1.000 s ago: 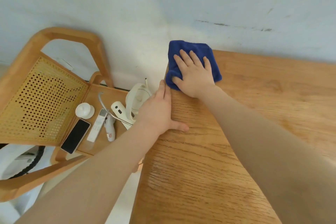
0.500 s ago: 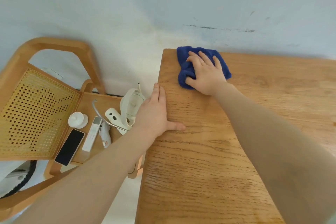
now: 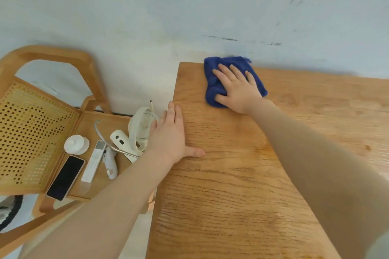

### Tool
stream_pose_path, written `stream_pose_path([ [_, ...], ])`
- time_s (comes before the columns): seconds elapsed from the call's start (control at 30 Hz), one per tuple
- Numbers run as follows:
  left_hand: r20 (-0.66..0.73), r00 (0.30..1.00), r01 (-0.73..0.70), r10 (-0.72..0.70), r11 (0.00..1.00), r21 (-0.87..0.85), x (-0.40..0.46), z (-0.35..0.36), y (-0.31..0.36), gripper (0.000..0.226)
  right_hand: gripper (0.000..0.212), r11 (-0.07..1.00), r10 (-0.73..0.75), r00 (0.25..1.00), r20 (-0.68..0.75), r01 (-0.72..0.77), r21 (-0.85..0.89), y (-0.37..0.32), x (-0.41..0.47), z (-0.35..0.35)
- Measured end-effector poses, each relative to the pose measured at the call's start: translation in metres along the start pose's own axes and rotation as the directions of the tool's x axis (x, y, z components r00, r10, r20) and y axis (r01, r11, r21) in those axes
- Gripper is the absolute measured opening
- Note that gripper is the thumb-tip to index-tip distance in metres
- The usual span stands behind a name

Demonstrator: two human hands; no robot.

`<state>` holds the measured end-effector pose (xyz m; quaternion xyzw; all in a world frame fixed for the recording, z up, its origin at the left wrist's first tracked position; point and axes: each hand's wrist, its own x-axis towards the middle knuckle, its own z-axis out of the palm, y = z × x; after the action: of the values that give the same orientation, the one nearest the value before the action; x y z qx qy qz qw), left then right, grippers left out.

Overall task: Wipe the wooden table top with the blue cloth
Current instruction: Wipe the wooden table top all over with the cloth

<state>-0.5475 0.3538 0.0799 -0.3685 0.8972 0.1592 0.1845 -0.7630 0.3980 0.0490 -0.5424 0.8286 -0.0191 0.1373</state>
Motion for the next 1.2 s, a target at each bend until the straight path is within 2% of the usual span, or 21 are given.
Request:
stream_pose_path([
  [0.07,0.034,0.999,0.029,-0.031,0.999,0.045,0.0,-0.002,0.007,0.133,0.066,0.998,0.055,0.998,0.016,-0.055,0.006,0.008,0.016,-0.007],
  [0.17,0.089,0.992,0.089,-0.09,0.996,0.015,-0.003,-0.011,0.014,0.132,0.068,0.999,0.033,0.998,0.057,-0.03,-0.042,0.002,-0.004,-0.006],
  [0.3,0.051,0.99,0.128,-0.134,0.986,0.103,-0.012,-0.014,0.032,0.117,0.077,0.97,-0.226,0.974,0.023,0.228,-0.084,0.004,-0.079,0.001],
  [0.4,0.019,0.996,0.087,-0.089,0.992,0.09,-0.016,-0.012,0.062,0.108,0.079,0.953,-0.293,0.956,-0.003,0.292,-0.078,0.023,-0.08,-0.006],
  [0.53,0.043,0.999,0.009,-0.009,1.0,-0.01,-0.011,-0.008,0.092,0.12,0.076,0.978,-0.201,0.974,-0.106,0.193,-0.075,0.05,-0.03,-0.005],
  [0.67,0.119,0.992,0.035,-0.035,0.999,-0.004,-0.01,0.008,0.091,0.138,0.054,0.995,-0.031,0.997,-0.07,0.024,-0.099,0.075,0.005,-0.014],
  [0.73,0.1,0.994,0.032,-0.031,0.999,-0.013,-0.013,0.013,0.089,0.139,0.053,0.995,-0.053,0.996,-0.065,0.047,-0.091,0.067,-0.004,-0.015],
  [0.83,0.067,0.997,0.034,-0.032,0.999,-0.027,-0.016,0.012,0.09,0.139,0.06,0.991,-0.119,0.993,-0.019,0.12,0.061,0.046,-0.05,-0.005],
  [0.93,0.07,0.996,0.053,-0.051,0.998,-0.023,-0.013,0.01,0.092,0.141,0.074,0.979,-0.203,0.979,-0.004,0.203,0.005,0.039,-0.095,0.004],
  [1.0,0.075,0.995,0.061,-0.061,0.998,-0.008,-0.012,0.009,0.093,0.141,0.078,0.971,-0.234,0.972,-0.003,0.234,-0.042,0.042,-0.092,0.005],
  [1.07,0.069,0.996,0.061,-0.062,0.998,0.021,-0.01,0.009,0.096,0.14,0.074,0.973,-0.222,0.975,-0.007,0.221,-0.058,0.052,-0.068,0.002],
  [1.2,0.072,0.995,0.066,-0.067,0.997,0.026,-0.011,0.009,0.094,0.139,0.065,0.997,-0.084,0.996,0.017,0.084,0.0,0.068,-0.016,-0.009],
])
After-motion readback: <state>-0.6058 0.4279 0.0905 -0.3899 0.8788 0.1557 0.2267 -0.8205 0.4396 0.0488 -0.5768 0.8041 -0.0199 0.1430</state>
